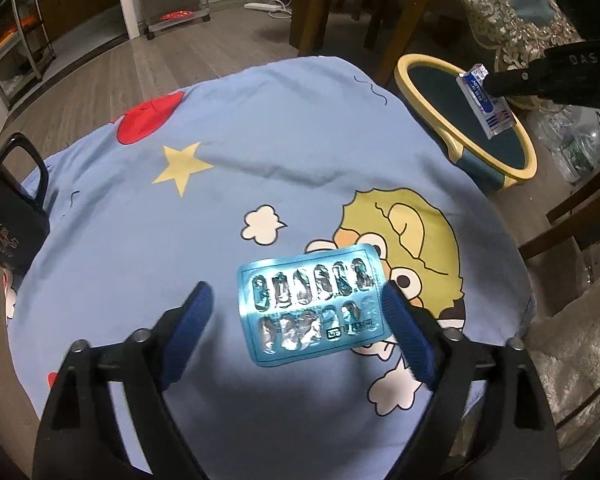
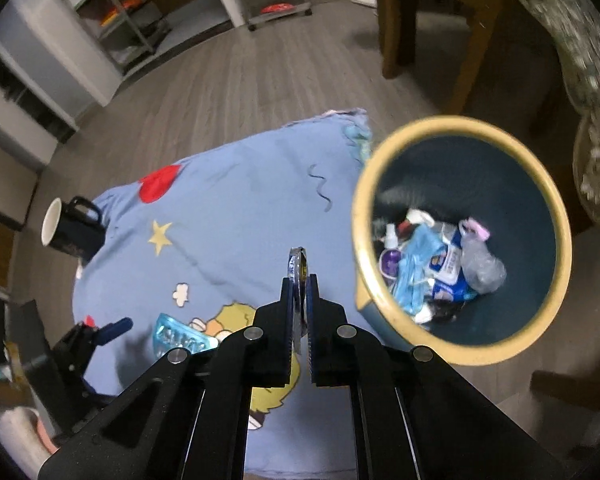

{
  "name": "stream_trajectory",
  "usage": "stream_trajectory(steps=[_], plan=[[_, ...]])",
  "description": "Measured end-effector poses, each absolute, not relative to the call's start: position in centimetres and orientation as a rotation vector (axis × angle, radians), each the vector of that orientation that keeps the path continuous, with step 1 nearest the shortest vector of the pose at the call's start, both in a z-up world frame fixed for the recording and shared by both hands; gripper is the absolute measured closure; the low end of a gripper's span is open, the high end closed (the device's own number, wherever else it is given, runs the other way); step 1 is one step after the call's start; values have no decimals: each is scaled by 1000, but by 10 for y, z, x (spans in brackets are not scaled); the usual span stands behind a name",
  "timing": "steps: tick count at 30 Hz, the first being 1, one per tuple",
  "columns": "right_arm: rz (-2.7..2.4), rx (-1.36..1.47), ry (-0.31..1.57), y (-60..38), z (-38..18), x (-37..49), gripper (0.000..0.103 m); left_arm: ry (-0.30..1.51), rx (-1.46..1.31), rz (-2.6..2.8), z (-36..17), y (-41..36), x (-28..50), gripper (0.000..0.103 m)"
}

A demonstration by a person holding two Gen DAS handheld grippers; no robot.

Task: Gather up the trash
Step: 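Grasp the blue blister pack with the left tool while the right tool grasps the white medicine box, then carry the blister pack and box over the bin and open both tools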

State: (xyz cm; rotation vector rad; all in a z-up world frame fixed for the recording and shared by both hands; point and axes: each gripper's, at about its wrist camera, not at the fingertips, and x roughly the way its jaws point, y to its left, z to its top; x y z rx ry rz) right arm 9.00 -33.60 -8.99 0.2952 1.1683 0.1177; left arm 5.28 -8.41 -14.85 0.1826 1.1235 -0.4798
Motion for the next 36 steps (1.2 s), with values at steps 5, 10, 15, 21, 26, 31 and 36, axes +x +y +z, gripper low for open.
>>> stream_trajectory(steps=[5,10,15,21,26,31,36], plan=[[128,366,1138,-346,-89,97,95,1137,169,-482,-155,-90,54,6],[154,371,1163,-339,-95,100,95,1180,204,-475,-171,-101,55,6],[163,355,1166,-336,-96,102,95,1200,232,-429,-184,-113,61,6],[166,346,1180,-337,-101,104,95,1214,269,-389,-195,-119,67,5],[167,353,1179,-337,-101,104,95,1222,259,-395,-192,-116,69,6],[173,360,1174,-337,-101,105,95,1172,241,-401,-175,-109,68,7],[170,369,1161,-339,-98,105,95,1163,175,-401,-159,-101,71,7]])
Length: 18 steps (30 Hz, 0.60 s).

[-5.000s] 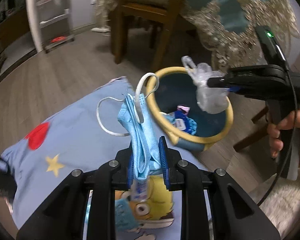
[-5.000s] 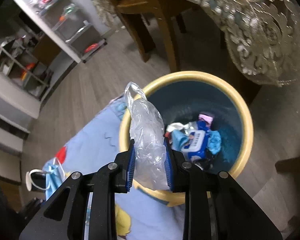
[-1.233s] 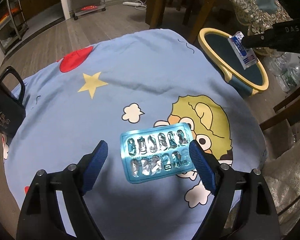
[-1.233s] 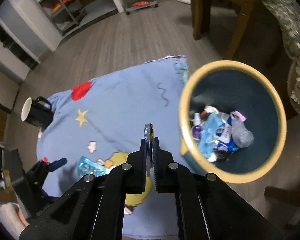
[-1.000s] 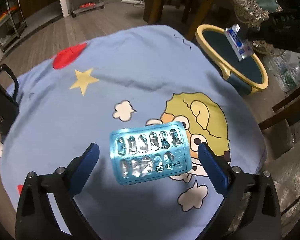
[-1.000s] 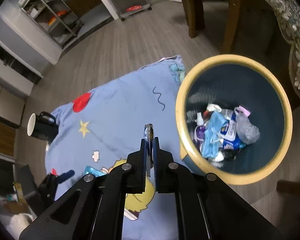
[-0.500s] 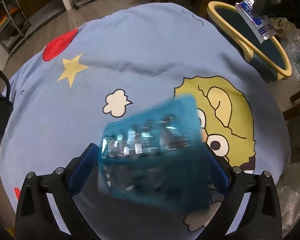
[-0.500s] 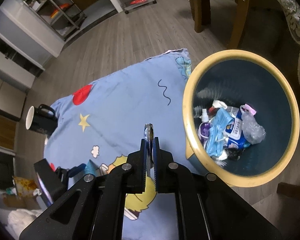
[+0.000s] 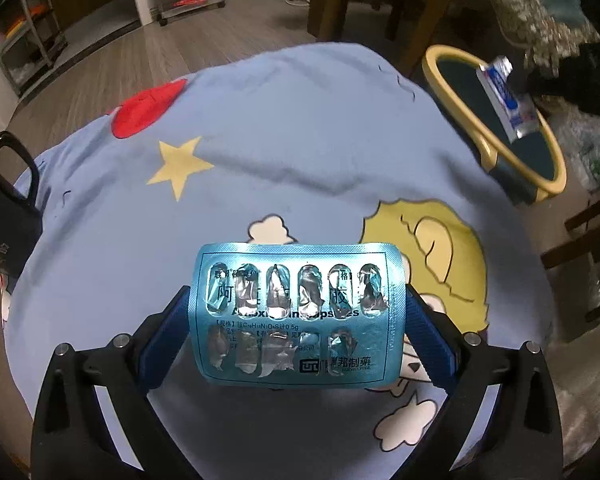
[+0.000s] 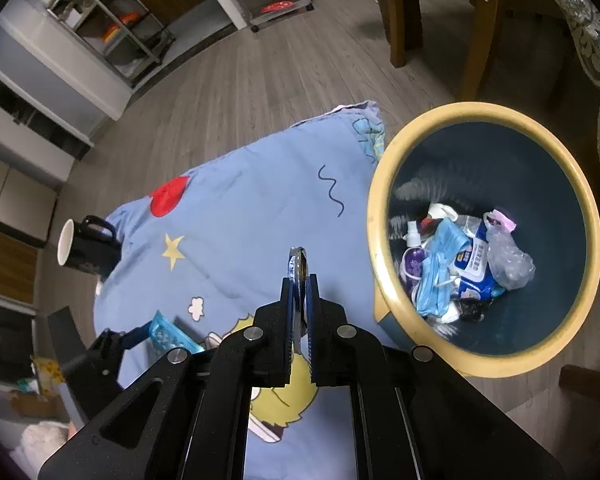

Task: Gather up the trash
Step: 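Carry the blister pack and box over the bin and open both tools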

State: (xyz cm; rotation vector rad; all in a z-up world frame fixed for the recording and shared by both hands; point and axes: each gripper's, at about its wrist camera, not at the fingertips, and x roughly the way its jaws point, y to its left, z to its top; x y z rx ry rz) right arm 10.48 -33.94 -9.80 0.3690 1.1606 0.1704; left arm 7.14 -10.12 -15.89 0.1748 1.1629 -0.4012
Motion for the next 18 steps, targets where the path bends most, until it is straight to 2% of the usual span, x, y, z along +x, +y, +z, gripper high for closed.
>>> stream_trajectory(steps=[8,18], plan=[[76,475,1081,-386,-85,106,95,1071,238,-493,-120,-135,73,7],[-94,697,999,-479,-97,97,95,978,312,-705,-78,-243,100,7]])
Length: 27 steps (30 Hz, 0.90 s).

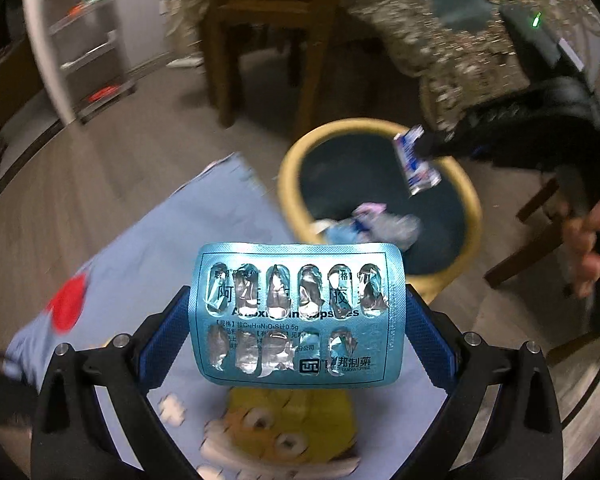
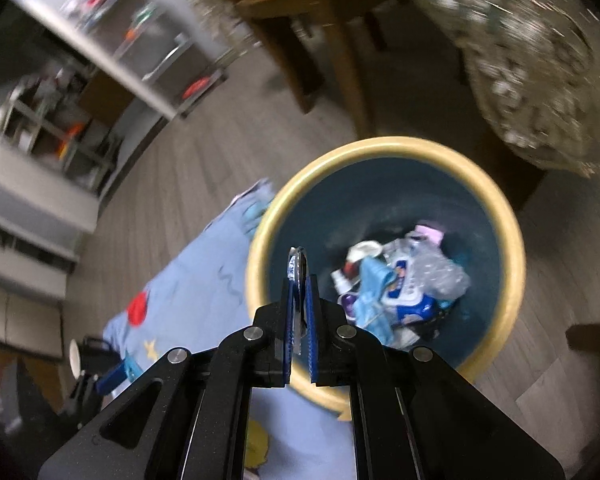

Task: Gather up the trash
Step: 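Carry the blister pack and box over the bin and open both tools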

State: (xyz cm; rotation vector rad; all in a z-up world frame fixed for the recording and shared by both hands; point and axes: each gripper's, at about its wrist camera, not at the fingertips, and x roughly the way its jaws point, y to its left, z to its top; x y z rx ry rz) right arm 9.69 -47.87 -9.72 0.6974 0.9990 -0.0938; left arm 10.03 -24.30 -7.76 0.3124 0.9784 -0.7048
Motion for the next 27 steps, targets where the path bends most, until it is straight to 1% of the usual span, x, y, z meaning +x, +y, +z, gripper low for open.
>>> stream_trajectory(steps=[7,14,16,17,19,20,23,25,27], plan=[[-193,804,983,-526,-119,90,95,978,398,-780,-84,-308,120,6],[-203,835,981,-536,-130,90,95,943,463,-809,-92,-343,133,6],[-204,813,984,-535,-129,92,93,946,467,-813,-95,-347,136,6],[-202,808,986,-535,-129,93,91,944,464,-816,-96,-348,137,6],[-200,807,985,-535,-129,93,81,939,457,-818,-96,-347,137,6],[-205,807,983,-535,-129,92,73,938,454,-818,-97,-347,138,6],[-201,817,973,-535,-128,93,71,949,453,-818,-99,-347,138,6],[-183,818,976,-533,-127,94,68,944,457,-817,-99,-346,137,6],[-150,826,972,-530,-126,94,54,936,466,-815,-98,-346,136,6]])
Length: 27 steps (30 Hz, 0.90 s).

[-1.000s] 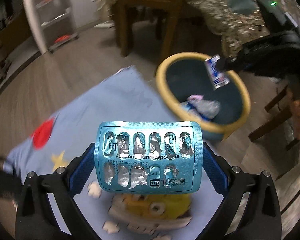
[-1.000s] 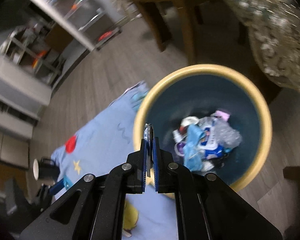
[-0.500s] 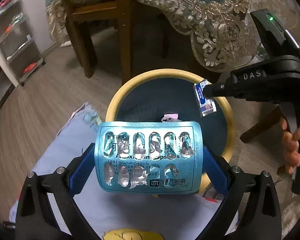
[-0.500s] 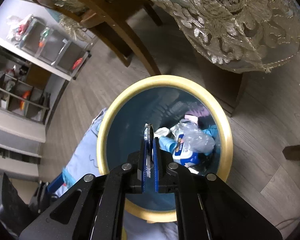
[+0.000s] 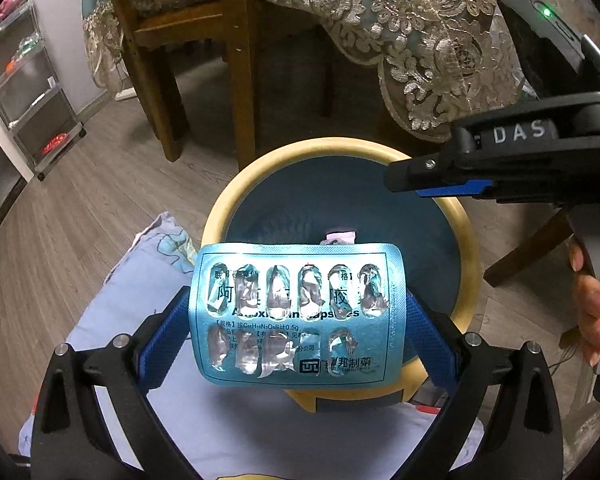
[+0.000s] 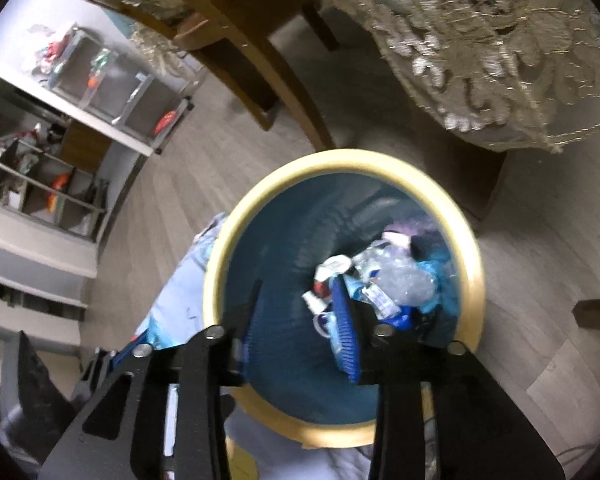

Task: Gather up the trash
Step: 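Carry the blister pack and box over the bin and open both tools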

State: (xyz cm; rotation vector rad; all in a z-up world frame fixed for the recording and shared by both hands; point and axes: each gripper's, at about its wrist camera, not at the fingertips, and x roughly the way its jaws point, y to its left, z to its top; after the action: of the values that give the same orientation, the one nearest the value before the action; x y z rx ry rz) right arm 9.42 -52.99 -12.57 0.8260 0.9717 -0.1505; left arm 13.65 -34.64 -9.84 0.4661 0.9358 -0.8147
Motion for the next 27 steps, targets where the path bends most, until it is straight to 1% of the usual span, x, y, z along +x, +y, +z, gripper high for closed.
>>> stream_trajectory(steps=[3,6,17,21,27], plan=[[-79,824,973,-523,-123,97,47,934,479,-817,-98,-346,135,6],[25,820,987,-513,-120,101,43,914,501,-830,-98,-343,135,6],[226,830,1031,-494,-121,107,42,928,470,-831,-103,-339,144,6],[128,807,1080,-501,-129,104,42,893,444,-854,-95,-340,139,6],[36,868,1039,-523,-129,93,42,874,435,-864,-85,-341,134,6]])
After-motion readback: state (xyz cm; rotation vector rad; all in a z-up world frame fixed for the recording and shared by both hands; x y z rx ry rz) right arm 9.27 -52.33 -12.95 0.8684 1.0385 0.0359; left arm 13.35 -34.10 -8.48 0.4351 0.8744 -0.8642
